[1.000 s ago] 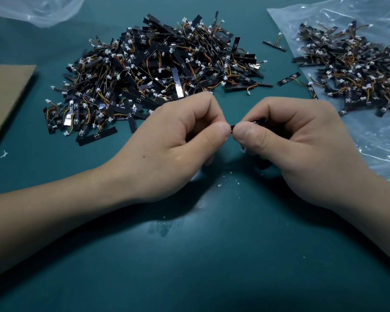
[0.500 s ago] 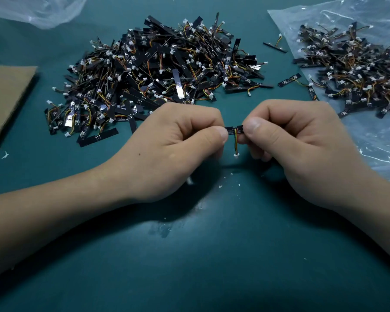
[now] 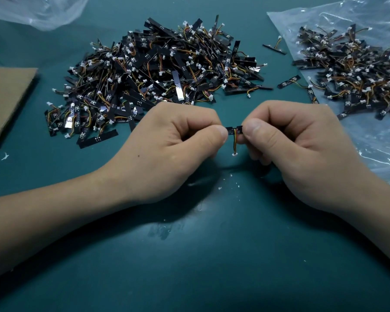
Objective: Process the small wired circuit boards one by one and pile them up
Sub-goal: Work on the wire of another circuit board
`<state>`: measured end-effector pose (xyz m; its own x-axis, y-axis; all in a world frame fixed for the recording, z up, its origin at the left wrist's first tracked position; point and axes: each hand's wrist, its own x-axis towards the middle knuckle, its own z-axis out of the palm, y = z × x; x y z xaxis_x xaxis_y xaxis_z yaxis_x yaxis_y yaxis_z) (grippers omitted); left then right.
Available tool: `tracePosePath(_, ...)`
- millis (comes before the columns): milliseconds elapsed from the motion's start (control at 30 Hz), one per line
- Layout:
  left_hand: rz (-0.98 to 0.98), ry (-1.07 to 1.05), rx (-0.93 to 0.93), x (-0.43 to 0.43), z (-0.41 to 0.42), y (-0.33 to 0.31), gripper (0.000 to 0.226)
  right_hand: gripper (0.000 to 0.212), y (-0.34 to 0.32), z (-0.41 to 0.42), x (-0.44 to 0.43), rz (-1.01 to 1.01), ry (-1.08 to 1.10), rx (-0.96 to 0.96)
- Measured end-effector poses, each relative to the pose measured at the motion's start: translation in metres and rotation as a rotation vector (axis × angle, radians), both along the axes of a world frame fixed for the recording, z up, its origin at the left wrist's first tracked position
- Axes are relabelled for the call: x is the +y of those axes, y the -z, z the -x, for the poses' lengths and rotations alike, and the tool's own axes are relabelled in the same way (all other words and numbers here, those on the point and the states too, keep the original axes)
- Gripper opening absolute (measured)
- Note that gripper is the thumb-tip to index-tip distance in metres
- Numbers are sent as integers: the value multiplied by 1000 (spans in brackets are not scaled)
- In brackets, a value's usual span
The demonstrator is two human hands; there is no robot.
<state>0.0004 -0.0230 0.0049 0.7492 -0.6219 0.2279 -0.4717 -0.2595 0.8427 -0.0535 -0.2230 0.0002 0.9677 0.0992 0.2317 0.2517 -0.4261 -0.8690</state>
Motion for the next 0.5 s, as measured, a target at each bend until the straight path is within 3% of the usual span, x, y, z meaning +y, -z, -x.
tracePosePath(133,13,-7,-16,2,-1,-2,35,30,0,0,1,6,-42,69)
tracePosePath(500,-4,55,72,0,-2,2,25,26,1,-1,0,22,12,3)
